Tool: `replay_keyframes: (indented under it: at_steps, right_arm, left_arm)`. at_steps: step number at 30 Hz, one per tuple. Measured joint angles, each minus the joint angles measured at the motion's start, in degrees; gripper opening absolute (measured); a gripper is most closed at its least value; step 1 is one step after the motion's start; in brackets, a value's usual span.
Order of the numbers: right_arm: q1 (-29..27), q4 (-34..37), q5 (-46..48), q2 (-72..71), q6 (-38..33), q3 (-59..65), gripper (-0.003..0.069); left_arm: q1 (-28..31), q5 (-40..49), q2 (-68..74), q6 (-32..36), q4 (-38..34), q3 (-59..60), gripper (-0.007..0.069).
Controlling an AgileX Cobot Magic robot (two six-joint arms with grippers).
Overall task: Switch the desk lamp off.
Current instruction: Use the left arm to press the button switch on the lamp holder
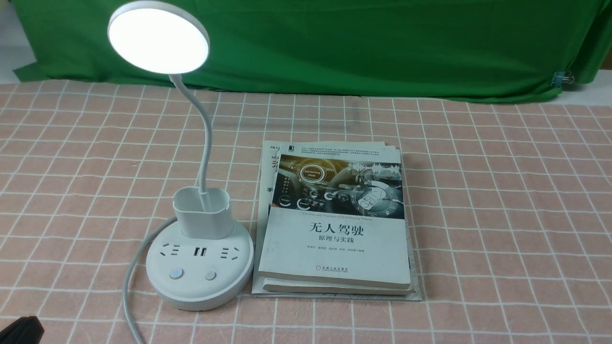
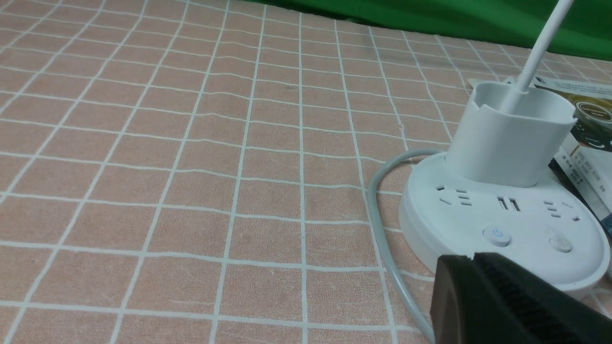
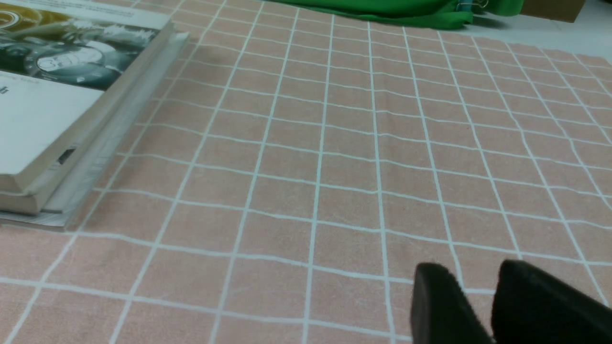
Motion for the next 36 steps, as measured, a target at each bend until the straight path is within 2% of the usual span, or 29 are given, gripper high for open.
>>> replay_keyframes:
  at_steps: [4,11,14,27,30,34,36]
  right_arm:
    - [0.0,0.0,0.0,0.0,0.0,0.0,0.024]
    - [0.0,0.0,0.0,0.0,0.0,0.0,0.024]
    - [0.0,0.0,0.0,0.0,0.0,0.0,0.024]
    - [0.0,0.0,0.0,0.0,0.0,0.0,0.024]
    - [0.0,0.0,0.0,0.0,0.0,0.0,0.024]
    - [0.0,0.0,0.0,0.0,0.0,0.0,0.024]
    - [0.0,0.0,0.0,0.0,0.0,0.0,0.024]
  left_arm:
    - [0.0,-1.9,0.0,-0.4,-1.8,0.0,0.0005]
    - [0.0,-10.1,0.0,-4.0,-20.6,0.0,0.0005]
    - [0.0,-13.8,0.0,-4.2,-24.1,0.0,0.0005]
    - [0.0,-27.4,0.0,-4.2,-25.2,0.0,0.0005]
    - [0.0,-28.8,0.0,-8.2,-25.2,0.0,0.0005]
    - [0.0,-22.6,0.0,-11.1,-23.5,-2.5,0.0005]
    - [0.0,-12.2,1.8,-11.1,-20.5,-9.0,0.0005]
